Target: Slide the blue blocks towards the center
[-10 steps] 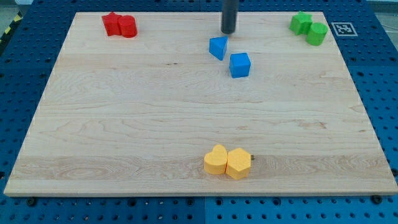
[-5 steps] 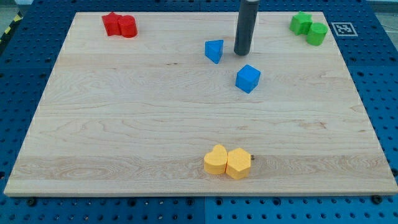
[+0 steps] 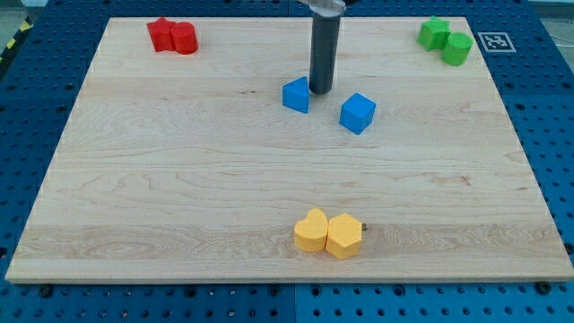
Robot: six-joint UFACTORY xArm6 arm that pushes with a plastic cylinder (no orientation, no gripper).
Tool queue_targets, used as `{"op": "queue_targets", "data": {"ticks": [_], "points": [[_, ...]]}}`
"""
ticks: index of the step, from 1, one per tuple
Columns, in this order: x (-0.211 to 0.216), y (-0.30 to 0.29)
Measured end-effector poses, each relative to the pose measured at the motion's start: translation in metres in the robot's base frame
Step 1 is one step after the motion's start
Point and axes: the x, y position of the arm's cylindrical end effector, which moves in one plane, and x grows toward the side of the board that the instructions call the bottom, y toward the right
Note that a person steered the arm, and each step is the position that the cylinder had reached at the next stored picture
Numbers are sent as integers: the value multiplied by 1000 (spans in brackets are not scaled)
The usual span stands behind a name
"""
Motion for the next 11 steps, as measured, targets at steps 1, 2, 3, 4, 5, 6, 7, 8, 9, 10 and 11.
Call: {"op": "queue_targets", "data": {"ticks": [1, 2, 3, 4, 5, 6, 7, 8, 9, 10, 11], "points": [[-30, -7], [-7, -30], [33, -31], [58, -31], [43, -32], [29, 7], [29, 56], [37, 93], [54, 75], [61, 43], [65, 22]]}}
